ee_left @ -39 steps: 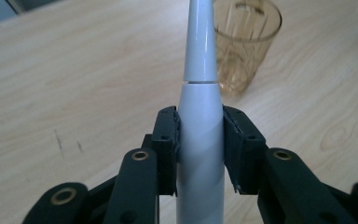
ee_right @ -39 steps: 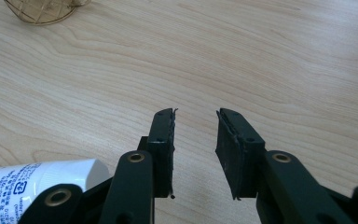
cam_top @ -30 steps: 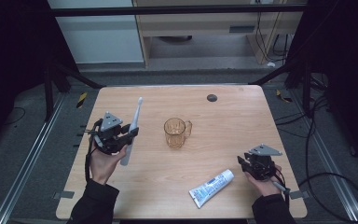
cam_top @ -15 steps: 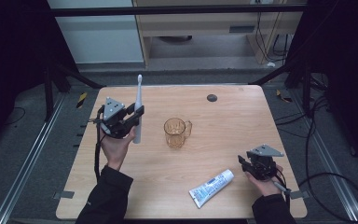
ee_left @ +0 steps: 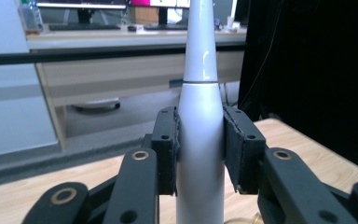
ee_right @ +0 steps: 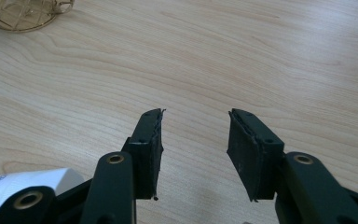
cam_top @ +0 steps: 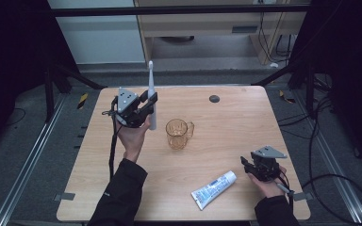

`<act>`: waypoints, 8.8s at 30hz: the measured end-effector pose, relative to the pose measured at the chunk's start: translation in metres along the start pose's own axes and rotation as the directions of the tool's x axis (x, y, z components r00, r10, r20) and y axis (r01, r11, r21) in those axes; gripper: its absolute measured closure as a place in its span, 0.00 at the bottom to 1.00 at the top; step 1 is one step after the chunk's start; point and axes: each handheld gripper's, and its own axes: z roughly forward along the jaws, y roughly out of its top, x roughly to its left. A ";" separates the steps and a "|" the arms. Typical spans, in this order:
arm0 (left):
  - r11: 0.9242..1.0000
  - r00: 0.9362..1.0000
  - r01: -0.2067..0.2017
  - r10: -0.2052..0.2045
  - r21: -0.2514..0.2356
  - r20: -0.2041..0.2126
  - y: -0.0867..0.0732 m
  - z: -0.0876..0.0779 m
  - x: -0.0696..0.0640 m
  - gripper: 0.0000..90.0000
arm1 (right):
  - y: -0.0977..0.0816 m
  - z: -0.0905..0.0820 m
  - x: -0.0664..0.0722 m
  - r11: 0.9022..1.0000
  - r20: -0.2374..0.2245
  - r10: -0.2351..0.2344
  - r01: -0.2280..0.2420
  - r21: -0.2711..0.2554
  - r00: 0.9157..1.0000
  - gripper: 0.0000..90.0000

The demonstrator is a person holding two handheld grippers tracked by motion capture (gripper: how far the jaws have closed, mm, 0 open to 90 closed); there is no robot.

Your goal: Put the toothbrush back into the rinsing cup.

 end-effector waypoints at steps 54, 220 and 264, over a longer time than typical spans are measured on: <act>0.999 0.998 0.005 -0.008 0.047 0.069 -0.077 0.058 -0.037 0.75 | -0.003 0.005 0.000 1.000 0.006 -0.029 0.029 -0.003 1.000 0.54; 0.861 0.997 -0.023 0.056 0.508 -0.050 -0.160 -0.107 0.042 0.62 | -0.009 -0.026 0.054 0.980 -0.439 -0.078 0.150 0.131 0.895 1.00; 0.845 0.997 -0.024 0.062 0.534 -0.054 -0.162 -0.102 0.041 0.65 | -0.004 0.001 0.096 0.959 -0.500 -0.143 0.245 0.143 0.854 1.00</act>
